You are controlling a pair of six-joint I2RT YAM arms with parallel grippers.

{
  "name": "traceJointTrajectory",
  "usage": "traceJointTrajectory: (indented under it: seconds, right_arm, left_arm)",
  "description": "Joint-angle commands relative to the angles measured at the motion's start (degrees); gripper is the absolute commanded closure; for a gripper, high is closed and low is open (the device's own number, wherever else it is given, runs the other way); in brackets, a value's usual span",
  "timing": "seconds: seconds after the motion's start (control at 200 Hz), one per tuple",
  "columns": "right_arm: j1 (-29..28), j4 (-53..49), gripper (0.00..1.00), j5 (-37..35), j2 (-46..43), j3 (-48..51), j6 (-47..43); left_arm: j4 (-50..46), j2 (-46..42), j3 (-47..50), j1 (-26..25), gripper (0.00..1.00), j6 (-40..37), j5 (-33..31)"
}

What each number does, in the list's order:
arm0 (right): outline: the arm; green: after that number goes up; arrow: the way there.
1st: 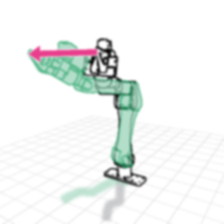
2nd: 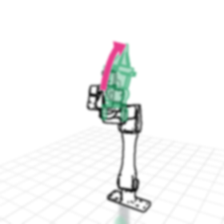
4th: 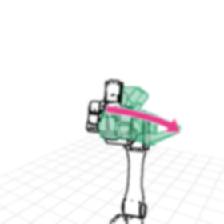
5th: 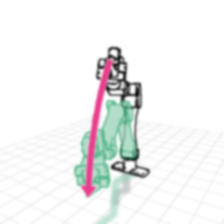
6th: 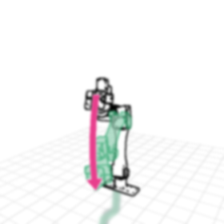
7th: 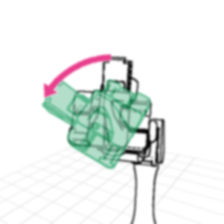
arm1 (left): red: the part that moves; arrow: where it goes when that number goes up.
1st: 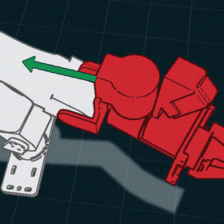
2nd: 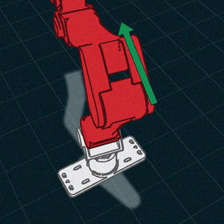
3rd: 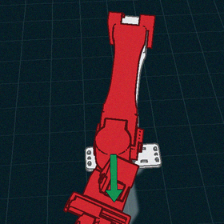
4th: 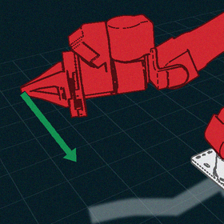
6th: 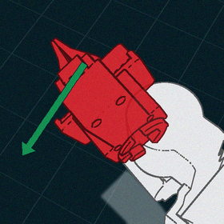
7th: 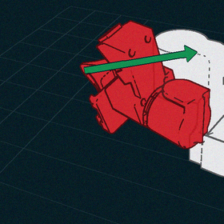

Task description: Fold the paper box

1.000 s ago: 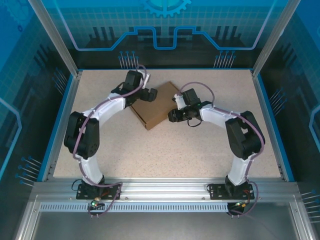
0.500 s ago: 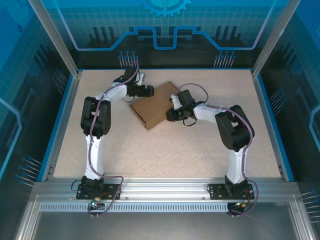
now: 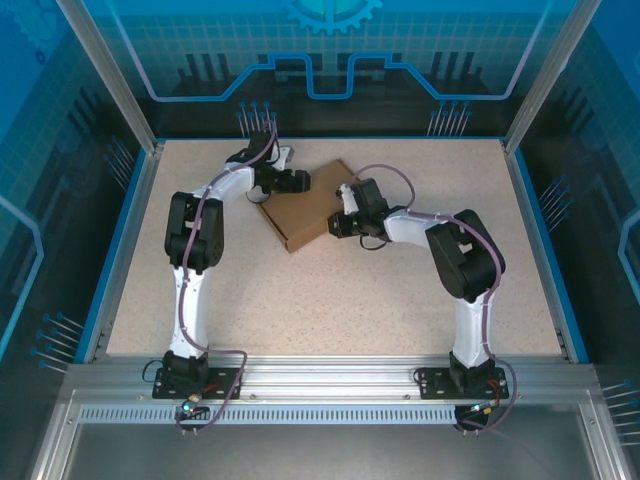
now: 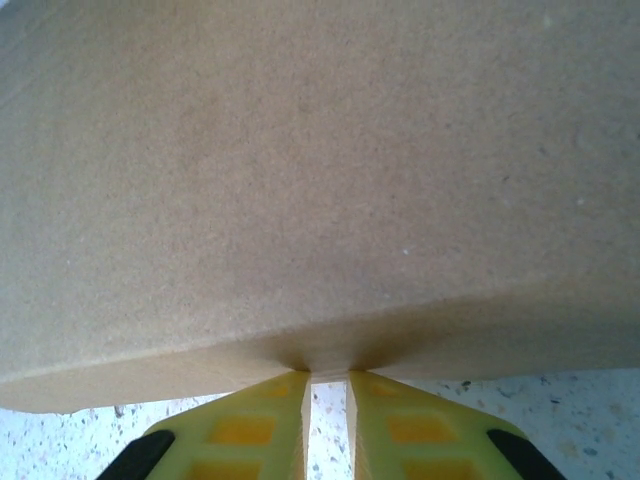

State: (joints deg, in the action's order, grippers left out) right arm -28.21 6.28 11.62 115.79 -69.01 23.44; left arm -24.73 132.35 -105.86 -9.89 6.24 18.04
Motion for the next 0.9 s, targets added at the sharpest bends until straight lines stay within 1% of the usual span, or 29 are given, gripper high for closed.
traceJointTrajectory:
  seconds: [0.0,0.08,0.255,0.47,0.56,0.725,0.895]
  right_arm:
    - [-2.10,10.82,0.82,-1.18,1.57,1.09,2.56]
    - [-2.54,14.89,0.83,-2.27,1.50,2.82,3.56]
    - [-2.64,23.73,0.83,-1.95,2.42,6.20,6.80]
    - [-2.99,29.18,0.83,-1.04,4.41,7.47,9.34]
    - [-2.99,27.38,0.83,-2.52,3.04,8.51,8.39]
    - [-2.94,20.01,0.82,-5.84,-0.86,9.38,5.12]
    - [-2.92,13.83,0.80,-9.68,-4.97,10.61,1.73]
  left_arm:
    - [-2.03,0.26,2.46,-0.66,0.13,1.84,5.60]
    - [-1.64,-0.12,3.55,-0.66,0.13,2.28,5.56]
    - [-1.55,-0.81,4.99,-0.65,0.13,2.90,5.85]
    - [-0.88,-1.96,6.55,-0.84,0.14,3.69,5.65]
    - [-0.90,-2.55,6.56,-0.84,0.13,3.67,3.94]
    - [-0.96,-3.09,5.37,-0.75,0.12,3.43,-0.10]
    - [-2.50,-2.96,3.23,-0.72,0.08,2.22,-4.62]
